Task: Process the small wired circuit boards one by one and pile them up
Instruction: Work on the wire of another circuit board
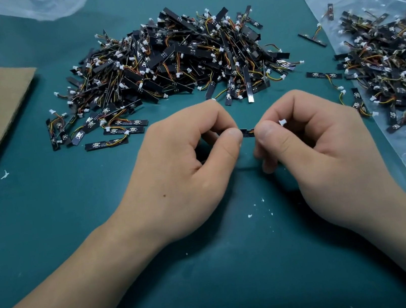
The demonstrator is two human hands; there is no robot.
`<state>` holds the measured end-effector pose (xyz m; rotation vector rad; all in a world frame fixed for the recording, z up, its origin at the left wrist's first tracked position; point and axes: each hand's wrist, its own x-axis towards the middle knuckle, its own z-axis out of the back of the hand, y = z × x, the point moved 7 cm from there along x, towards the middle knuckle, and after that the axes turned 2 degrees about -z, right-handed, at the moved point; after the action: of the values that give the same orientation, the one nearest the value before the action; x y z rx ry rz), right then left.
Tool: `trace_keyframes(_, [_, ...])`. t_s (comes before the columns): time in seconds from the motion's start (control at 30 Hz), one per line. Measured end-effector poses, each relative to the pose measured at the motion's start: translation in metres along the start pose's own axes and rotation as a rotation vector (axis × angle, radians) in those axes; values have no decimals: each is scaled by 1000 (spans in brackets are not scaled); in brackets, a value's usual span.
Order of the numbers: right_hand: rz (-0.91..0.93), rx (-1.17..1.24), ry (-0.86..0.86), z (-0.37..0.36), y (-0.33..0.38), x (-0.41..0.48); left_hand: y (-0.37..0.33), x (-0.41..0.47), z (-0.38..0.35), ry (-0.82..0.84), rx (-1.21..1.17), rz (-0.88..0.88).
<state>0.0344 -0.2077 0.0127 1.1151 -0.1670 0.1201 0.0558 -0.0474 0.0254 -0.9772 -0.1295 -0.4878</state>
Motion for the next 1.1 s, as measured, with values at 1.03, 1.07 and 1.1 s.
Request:
trace_keyframes(1.03, [45, -88, 101, -7, 6, -3, 1, -1, -1, 14, -70, 28])
trace_keyframes(1.07, [17, -38, 84, -4, 3, -2, 1, -1, 3, -34, -36, 25])
trace_keyframes(1.1, [-7, 16, 67, -2, 1, -1, 0, -1, 7, -85, 23, 14])
